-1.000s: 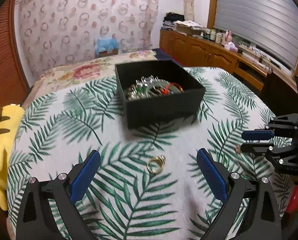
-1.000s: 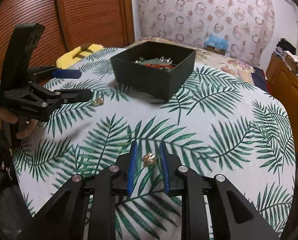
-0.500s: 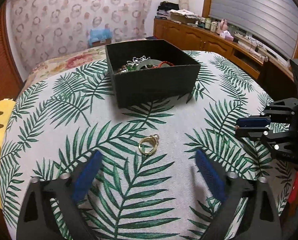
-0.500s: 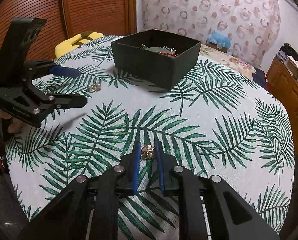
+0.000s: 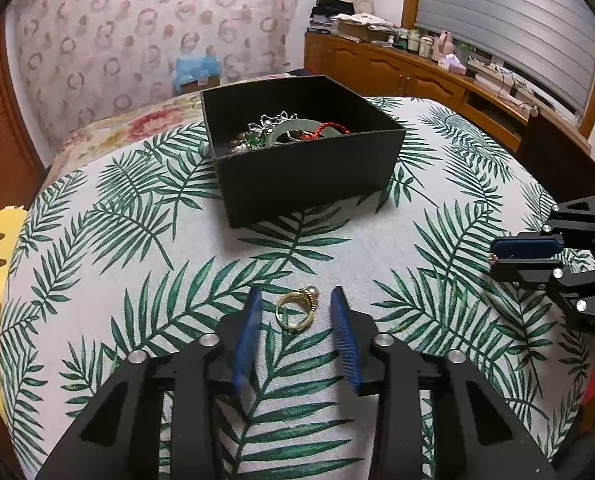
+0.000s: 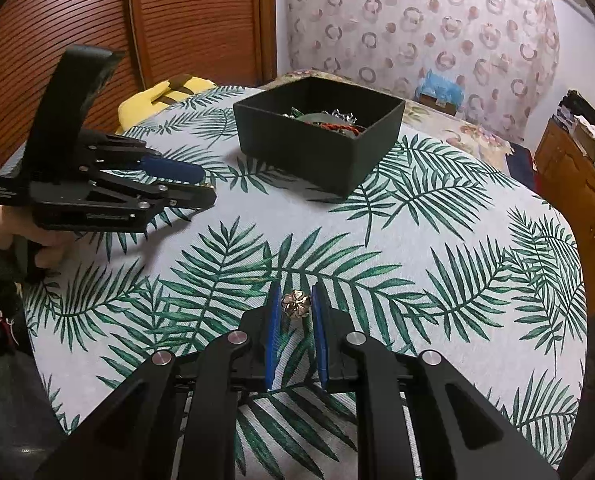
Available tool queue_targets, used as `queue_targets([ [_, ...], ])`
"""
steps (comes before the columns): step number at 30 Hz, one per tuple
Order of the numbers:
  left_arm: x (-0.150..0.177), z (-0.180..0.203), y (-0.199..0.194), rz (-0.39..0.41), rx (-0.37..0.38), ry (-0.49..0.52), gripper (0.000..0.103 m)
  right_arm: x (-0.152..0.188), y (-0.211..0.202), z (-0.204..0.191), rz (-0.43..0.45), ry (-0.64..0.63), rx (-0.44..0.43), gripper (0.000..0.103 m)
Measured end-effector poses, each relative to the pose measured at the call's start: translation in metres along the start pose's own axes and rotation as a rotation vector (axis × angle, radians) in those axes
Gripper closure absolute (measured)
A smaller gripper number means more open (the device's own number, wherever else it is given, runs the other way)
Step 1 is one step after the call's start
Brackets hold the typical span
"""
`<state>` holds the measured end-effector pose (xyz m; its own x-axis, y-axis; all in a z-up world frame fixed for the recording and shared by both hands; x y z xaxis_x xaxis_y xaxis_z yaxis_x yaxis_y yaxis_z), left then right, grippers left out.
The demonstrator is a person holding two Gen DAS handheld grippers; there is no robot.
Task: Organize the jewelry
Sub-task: 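Reach the left gripper to the gold ring and grasp it, then carry the gold ring into the black box and open the left gripper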
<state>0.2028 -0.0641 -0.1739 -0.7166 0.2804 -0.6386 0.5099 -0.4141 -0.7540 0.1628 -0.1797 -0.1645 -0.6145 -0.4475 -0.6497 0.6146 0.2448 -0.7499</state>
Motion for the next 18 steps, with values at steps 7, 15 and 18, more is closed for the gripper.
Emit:
queue_targets([
  [7, 0.002, -0.002, -0.002, 0.005, 0.009, -0.004, 0.084, -0.004, -0.004, -0.002, 0.011, -0.003, -0.005, 0.086],
  [15, -0.001, 0.0, -0.008, 0.033, 0.017, -0.014, 0.085, -0.016, -0.008, 0.0, 0.03, -0.007, 0.0, 0.086],
  [18, -0.006, 0.0, -0.014, 0.054, 0.016, -0.012, 0.085, -0.026, -0.01, 0.002, 0.046, -0.009, 0.002, 0.086],
])
Point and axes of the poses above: each gripper's, at about its wrist camera, not at the fingertips, and y roughly the way its jaws point, z to its right, x to its underside, the point moved 8 cm from there along y, roughly the way its jaws point, and after that the axes turned 10 degrees about x, right-handed, at the moved point
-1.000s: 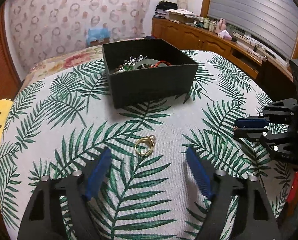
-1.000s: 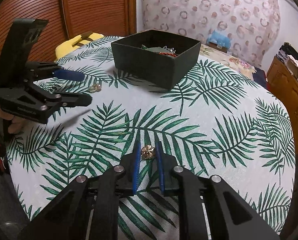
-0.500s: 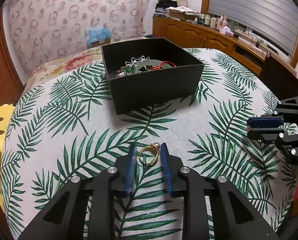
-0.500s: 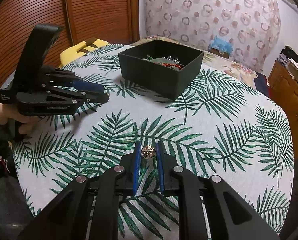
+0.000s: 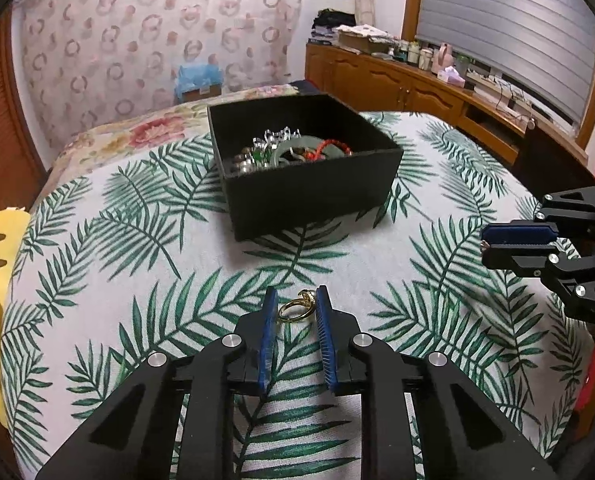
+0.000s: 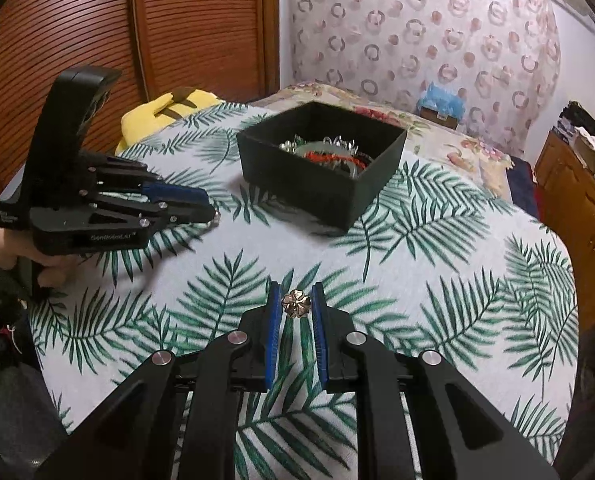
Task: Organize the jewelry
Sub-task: 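Carry the gold ring into the black box and open the left gripper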
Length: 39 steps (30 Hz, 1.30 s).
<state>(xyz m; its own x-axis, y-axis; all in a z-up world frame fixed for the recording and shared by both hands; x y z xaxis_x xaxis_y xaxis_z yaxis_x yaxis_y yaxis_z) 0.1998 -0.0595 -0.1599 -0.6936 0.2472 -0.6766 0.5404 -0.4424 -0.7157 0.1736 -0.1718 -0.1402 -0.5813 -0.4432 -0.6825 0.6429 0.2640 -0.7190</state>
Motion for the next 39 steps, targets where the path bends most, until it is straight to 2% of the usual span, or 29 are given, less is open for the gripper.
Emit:
queue_targets([
  [16, -0.026, -0.004, -0.02, 0.085, -0.003, -0.005, 0.085, -0.062, 0.007, 0.011, 0.078, 0.018, 0.012, 0.086],
  [24, -0.054, -0.008, -0.03, 0.148, 0.004, -0.004, 0.085, -0.101, 0.039, 0.021, 0.095, 0.068, -0.003, 0.086],
  [29, -0.068, -0.012, -0.029, 0.161, -0.005, 0.0, 0.085, -0.112, 0.06, 0.031, 0.083, 0.102, 0.0, 0.085],
  [39, -0.087, -0.026, -0.008, 0.149, -0.042, -0.005, 0.085, -0.116, 0.069, 0.044, 0.087, 0.16, -0.02, 0.085],
])
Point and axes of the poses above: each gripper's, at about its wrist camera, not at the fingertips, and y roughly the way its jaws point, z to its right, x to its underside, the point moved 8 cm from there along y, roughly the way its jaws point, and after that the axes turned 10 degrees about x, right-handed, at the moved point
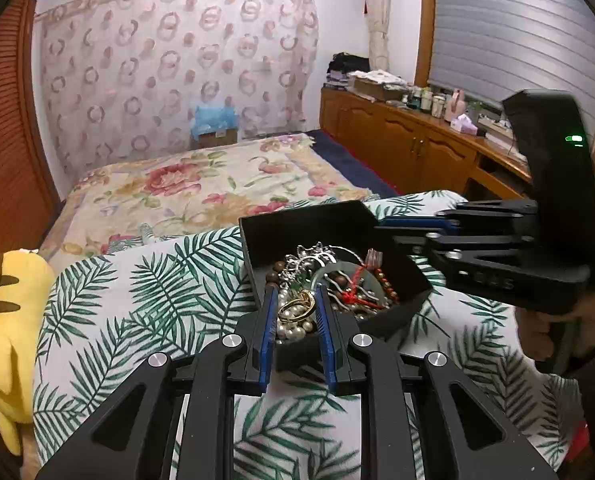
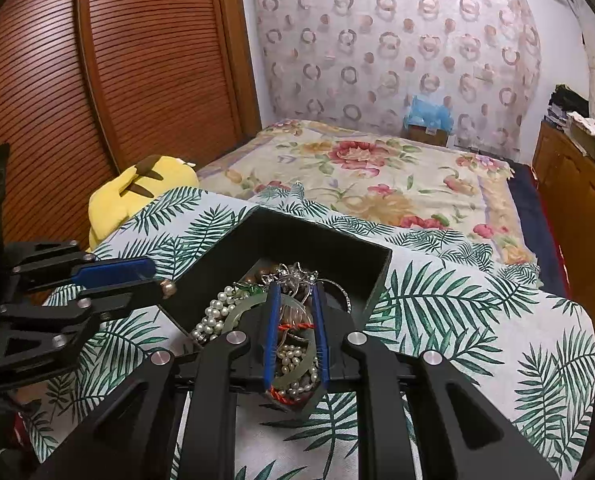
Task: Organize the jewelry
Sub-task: 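Carry the gold ring into the black box and open the left gripper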
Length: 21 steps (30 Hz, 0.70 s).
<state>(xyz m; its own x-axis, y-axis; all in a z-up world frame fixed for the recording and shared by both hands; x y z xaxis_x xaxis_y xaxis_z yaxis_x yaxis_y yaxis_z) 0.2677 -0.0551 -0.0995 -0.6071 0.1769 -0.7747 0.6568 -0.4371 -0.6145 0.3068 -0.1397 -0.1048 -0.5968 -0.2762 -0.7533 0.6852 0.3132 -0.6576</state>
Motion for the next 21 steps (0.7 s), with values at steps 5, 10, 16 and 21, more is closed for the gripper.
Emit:
queue_targets([
  [5, -0.009, -0.004, 0.013, 0.0, -0.001, -0.011, 0.085, 0.0, -0.005, 0.007, 0.009, 0.01, -0.007, 0.084],
  [10, -0.021, -0.001, 0.026, -0.003, -0.008, 0.006, 0.085, 0.001, -0.013, 0.017, 0.016, 0.02, 0.005, 0.084],
  [16, -0.034, -0.007, 0.046, -0.001, -0.013, -0.004, 0.085, 0.006, -0.02, 0.025, 0.019, 0.022, 0.028, 0.084],
  [21, -0.031, -0.022, 0.061, -0.015, -0.001, -0.072, 0.085, 0.01, -0.023, 0.03, 0.019, 0.035, 0.035, 0.084],
])
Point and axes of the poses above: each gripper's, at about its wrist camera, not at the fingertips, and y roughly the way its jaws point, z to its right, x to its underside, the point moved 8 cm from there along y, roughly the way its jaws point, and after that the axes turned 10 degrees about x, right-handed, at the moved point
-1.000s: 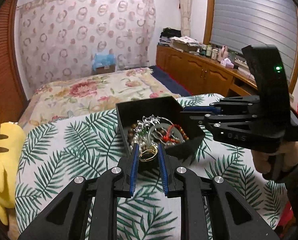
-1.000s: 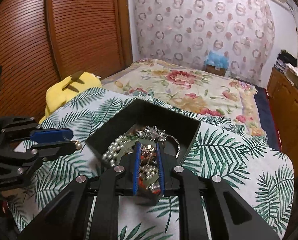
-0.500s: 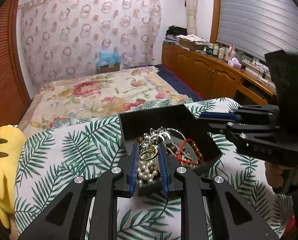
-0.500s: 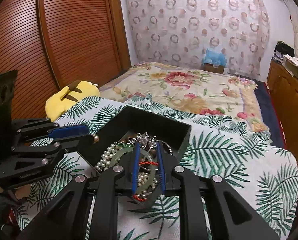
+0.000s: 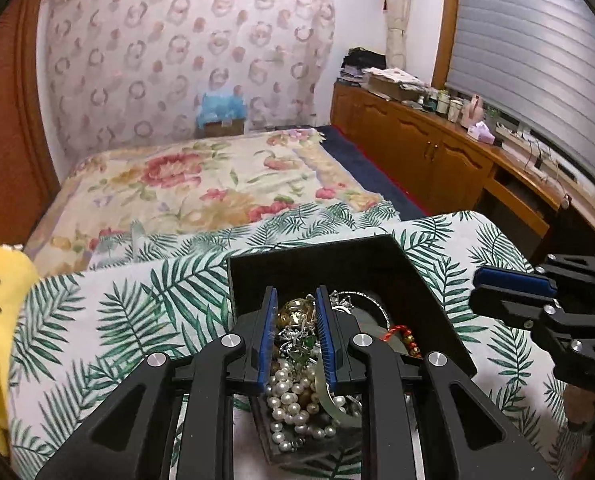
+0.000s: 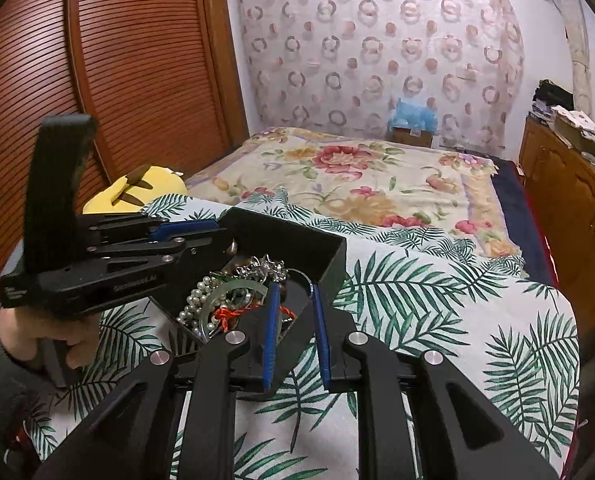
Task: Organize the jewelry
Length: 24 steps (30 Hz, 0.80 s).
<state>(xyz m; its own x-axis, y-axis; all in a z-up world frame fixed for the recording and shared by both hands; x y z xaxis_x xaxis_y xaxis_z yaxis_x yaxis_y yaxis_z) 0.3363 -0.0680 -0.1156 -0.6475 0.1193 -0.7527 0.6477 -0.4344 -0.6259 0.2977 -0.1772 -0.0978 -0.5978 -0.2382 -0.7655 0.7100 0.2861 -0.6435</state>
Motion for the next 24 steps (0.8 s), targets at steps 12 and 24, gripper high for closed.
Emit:
queue_targets([
  [12, -0.002, -0.005, -0.026, 0.066, -0.052, 0.008, 0.025, 0.001, -0.003, 0.001, 0.017, 0.005, 0.019, 0.084],
  [24, 0.006, -0.012, -0.067, 0.113, -0.189, -0.014, 0.008, -0.001, -0.014, 0.008, 0.081, 0.043, 0.13, 0.011],
])
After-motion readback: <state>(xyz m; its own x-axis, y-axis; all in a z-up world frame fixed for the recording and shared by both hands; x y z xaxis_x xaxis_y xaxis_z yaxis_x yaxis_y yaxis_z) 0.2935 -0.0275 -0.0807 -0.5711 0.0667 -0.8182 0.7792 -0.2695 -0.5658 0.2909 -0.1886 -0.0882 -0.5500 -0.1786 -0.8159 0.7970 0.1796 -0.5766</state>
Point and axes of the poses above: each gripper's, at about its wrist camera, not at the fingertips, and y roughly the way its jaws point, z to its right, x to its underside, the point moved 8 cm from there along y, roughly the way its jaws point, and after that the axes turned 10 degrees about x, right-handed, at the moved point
